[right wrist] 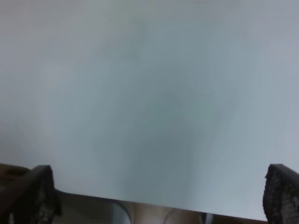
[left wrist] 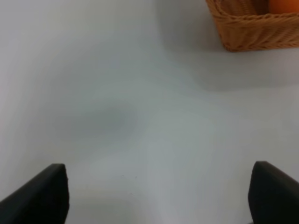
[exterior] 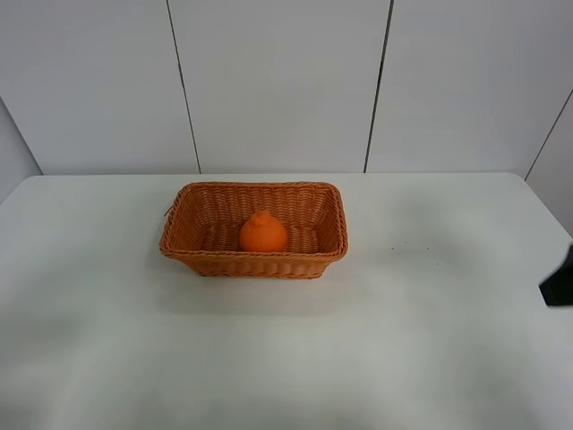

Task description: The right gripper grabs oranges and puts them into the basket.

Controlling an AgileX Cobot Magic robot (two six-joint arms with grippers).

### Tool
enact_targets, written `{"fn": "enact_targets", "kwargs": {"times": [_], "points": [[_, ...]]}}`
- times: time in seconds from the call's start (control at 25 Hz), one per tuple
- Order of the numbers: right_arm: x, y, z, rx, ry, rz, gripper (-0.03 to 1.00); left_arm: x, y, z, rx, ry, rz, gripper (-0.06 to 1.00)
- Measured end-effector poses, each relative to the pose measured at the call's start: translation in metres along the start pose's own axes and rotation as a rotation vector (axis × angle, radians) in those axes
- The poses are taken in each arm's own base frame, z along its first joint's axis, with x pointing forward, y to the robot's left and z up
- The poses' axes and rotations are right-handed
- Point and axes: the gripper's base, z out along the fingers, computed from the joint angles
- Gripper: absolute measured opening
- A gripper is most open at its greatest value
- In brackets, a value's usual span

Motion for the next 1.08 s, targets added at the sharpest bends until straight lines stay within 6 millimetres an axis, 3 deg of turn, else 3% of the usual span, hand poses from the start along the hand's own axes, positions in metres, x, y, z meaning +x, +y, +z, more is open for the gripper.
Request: {"fn": "enact_targets", "kwargs": {"times": [0.2,0.44,0.64,1.08], "points": [[0.07,0.0,0.003,0.005,-0.238,-0.008,0.68,0.0,0.0,0.0,0.0,0.0,0.0,0.88],[0.107,0.001,-0.018,0.009,-0.56,-0.012,0.68,0.0,0.0,0.0,0.0,0.0,0.0,0.88],[0.123,0.0,-0.027,0.02,-0.676,-0.004,0.68,0.0,0.0,0.0,0.0,0.0,0.0,0.88],[0.123,0.0,-0.027,0.022,-0.678,-0.004,0.68,0.0,0.0,0.0,0.0,0.0,0.0,0.88]]}}
